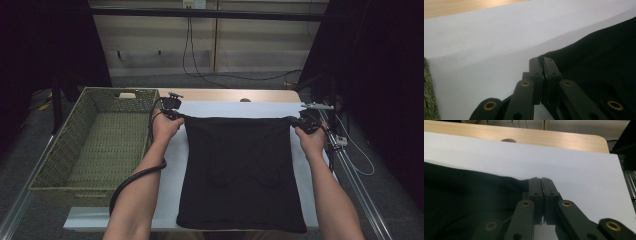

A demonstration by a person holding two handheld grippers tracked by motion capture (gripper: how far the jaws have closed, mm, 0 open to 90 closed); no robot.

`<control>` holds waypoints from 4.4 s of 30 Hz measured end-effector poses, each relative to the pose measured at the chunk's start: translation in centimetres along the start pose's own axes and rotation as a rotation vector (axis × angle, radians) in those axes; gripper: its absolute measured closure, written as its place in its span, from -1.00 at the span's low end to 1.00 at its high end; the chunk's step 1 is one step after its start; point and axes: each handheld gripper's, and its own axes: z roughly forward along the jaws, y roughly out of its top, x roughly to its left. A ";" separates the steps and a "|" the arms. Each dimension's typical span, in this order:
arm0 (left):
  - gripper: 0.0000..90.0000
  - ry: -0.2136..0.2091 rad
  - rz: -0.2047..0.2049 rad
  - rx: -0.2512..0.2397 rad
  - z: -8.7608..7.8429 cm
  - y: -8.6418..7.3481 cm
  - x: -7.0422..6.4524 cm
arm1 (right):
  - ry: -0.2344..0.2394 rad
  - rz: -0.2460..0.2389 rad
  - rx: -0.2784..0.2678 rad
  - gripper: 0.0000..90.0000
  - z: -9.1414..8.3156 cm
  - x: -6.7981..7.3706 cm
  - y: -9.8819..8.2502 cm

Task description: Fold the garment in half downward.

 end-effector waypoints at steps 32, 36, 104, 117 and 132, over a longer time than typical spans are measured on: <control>-0.61 -0.102 -0.098 0.026 -0.5 -5.0 -3.8 | 0.166 0.016 0.112 -0.31 -4.8 6.3 -6.0; -0.64 -0.119 -0.074 0.028 -0.5 -5.8 -4.5 | 0.188 0.022 0.101 -0.35 -5.7 6.9 -7.4; 0.80 -0.381 0.230 0.098 -0.6 -10.5 -10.6 | 0.217 -0.050 0.118 0.80 -8.0 10.1 -10.9; 0.89 -0.431 0.180 0.027 -2.7 -10.0 -10.1 | 0.280 0.025 0.058 0.89 -9.8 8.3 -10.5; 0.90 -0.468 0.177 -0.005 -4.3 -9.2 -10.2 | 0.303 0.050 0.006 0.89 -11.4 7.9 -10.0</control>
